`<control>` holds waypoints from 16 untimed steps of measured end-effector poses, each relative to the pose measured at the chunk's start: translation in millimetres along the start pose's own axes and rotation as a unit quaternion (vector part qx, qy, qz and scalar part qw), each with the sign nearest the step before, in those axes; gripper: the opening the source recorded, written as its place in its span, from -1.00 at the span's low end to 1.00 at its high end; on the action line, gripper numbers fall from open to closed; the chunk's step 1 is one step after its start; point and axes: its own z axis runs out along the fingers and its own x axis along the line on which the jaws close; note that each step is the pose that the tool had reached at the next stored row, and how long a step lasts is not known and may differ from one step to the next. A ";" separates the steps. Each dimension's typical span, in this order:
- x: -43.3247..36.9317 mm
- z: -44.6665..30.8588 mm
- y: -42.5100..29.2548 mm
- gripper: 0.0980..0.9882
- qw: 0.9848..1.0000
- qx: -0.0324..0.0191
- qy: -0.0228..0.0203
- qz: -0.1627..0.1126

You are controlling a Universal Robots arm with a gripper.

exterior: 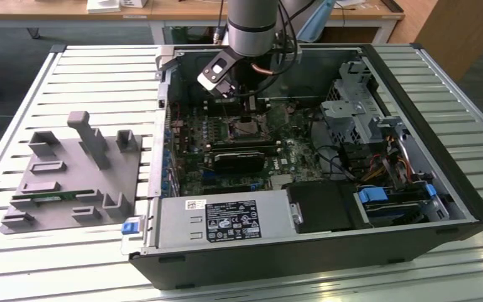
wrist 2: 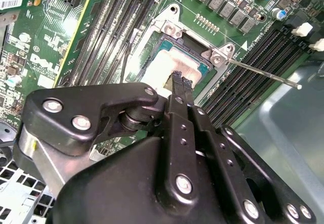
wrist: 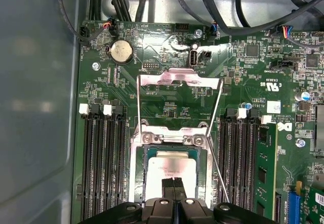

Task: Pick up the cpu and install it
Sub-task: 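Close the cpu cover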

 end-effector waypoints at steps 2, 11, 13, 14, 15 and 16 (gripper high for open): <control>0.0 -0.7 0.0 -0.98 1.000 0.000 0.000 0.000; 0.0 -3.1 0.1 -0.98 1.000 0.000 0.000 0.000; 0.0 -4.7 0.1 -0.98 1.000 0.000 0.000 0.001; 0.0 -4.8 0.1 -0.98 1.000 0.000 0.000 0.001; 0.0 -4.9 0.1 -0.98 1.000 0.000 0.000 0.001; 0.0 -5.2 0.1 -0.98 1.000 0.000 0.000 0.001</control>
